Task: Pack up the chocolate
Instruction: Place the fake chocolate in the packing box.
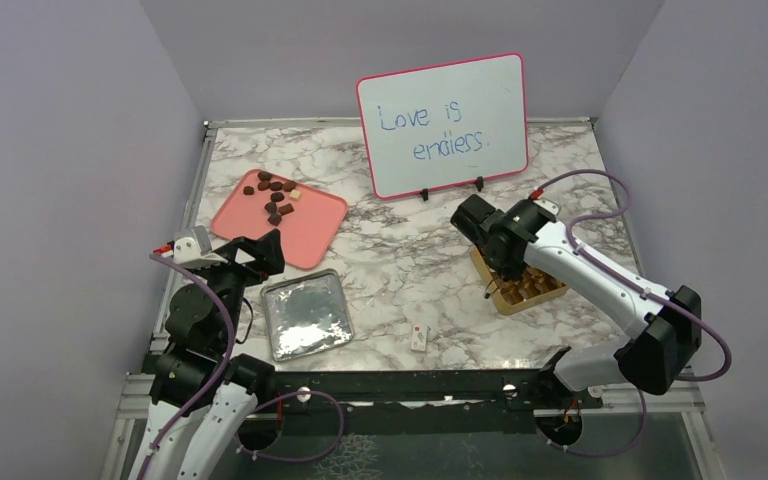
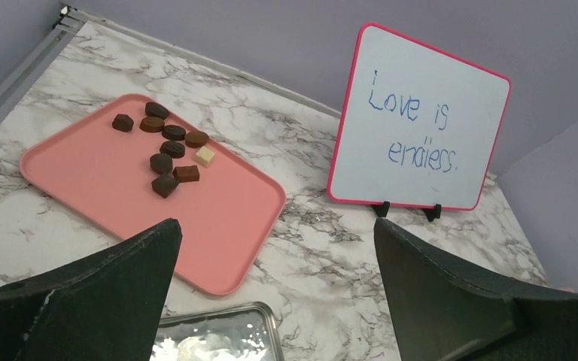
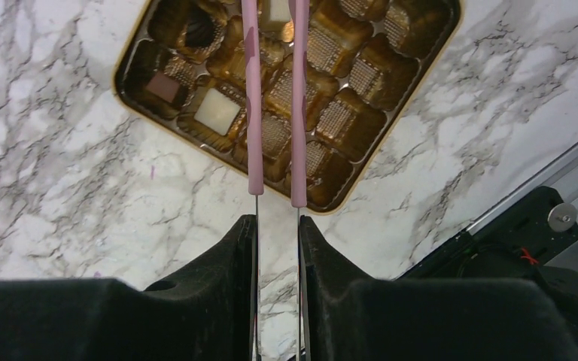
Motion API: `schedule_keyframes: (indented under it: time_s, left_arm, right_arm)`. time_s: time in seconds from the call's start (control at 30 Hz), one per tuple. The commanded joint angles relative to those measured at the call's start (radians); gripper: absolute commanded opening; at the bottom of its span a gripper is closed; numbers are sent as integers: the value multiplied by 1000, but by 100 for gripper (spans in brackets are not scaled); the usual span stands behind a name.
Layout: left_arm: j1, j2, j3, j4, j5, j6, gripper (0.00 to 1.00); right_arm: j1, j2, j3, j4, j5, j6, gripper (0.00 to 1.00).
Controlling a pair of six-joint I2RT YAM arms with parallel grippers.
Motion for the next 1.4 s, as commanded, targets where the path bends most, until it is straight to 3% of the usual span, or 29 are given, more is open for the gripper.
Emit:
schedule_keyframes:
  time_s: [0.0, 0.47, 1.0, 1.37]
  left_arm:
    - [6, 2, 6, 10, 11, 0, 99]
    - [6, 1, 7, 10, 8, 1, 99]
    - [6, 5, 8, 10, 7, 1, 99]
    - [6, 4, 7, 10, 8, 1, 99]
  right_arm:
    - [-58, -37, -56, 76, 44, -59, 27]
    - [-152, 10, -136, 188, 17, -139, 28]
    - [-180, 32, -134, 172, -2, -110, 38]
    - [-180, 9, -83, 143, 11, -149, 34]
